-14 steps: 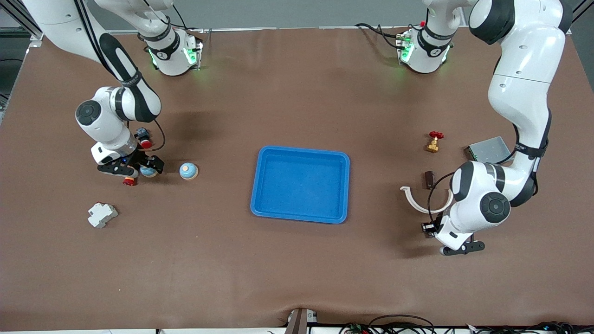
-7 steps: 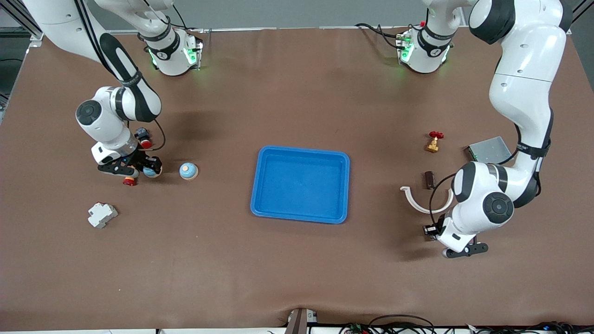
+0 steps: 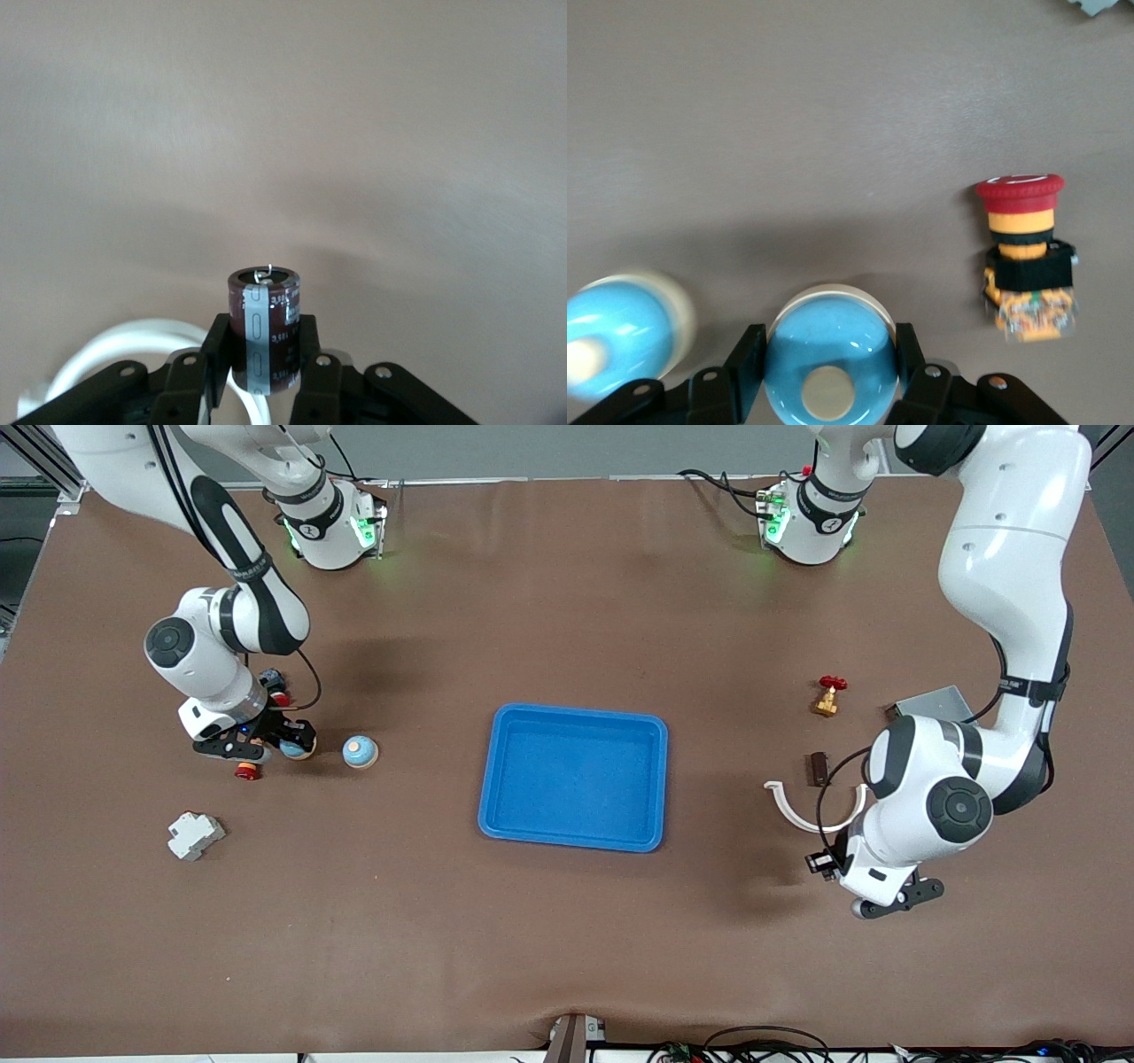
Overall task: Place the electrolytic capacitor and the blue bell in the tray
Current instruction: 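Lift the capacitor with the left gripper while the right gripper carries the bell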
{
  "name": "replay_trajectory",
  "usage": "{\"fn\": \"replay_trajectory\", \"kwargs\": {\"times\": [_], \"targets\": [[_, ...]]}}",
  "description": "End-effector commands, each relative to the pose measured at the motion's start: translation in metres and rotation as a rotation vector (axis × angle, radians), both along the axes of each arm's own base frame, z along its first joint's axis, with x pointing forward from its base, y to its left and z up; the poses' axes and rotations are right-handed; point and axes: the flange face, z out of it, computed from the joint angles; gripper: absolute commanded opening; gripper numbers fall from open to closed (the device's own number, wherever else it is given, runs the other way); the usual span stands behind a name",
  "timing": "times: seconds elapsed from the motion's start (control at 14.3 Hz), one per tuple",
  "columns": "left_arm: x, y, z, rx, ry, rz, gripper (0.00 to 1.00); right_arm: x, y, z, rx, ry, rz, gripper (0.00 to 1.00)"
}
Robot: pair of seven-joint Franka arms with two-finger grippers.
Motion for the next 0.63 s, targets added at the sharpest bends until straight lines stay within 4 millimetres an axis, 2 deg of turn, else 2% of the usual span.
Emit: {"fn": "replay_trajectory", "kwargs": {"times": [0.0,0.14,0.21,0.28,0.42,0.56], "targets": [[-0.028,-0.059,0.041,0.025,0.035,0.066,0.00,0.007,0.020,0.062,0.018,0.045,-0.024,0.00],[-0.043,-0.106,0.064,-0.006,0.042,0.144,0.00,0.008,0.042,0.090,0.021,0.065,-0.058,0.00],[-0.054,-0.133,0.069,-0.014,0.047,0.177,0.00,0.010,0.055,0.100,0.020,0.077,-0.077,0.00],[-0.064,-0.157,0.069,-0.016,0.049,0.213,0.00,0.012,0.069,0.108,0.019,0.085,-0.094,0.00],[-0.086,-0.204,0.063,-0.010,0.056,0.249,0.00,0.012,0.110,0.122,0.016,0.081,-0.146,0.00],[-0.108,-0.240,0.051,0.001,0.068,0.273,0.00,0.014,0.152,0.136,0.021,0.061,-0.218,0.00]]}}
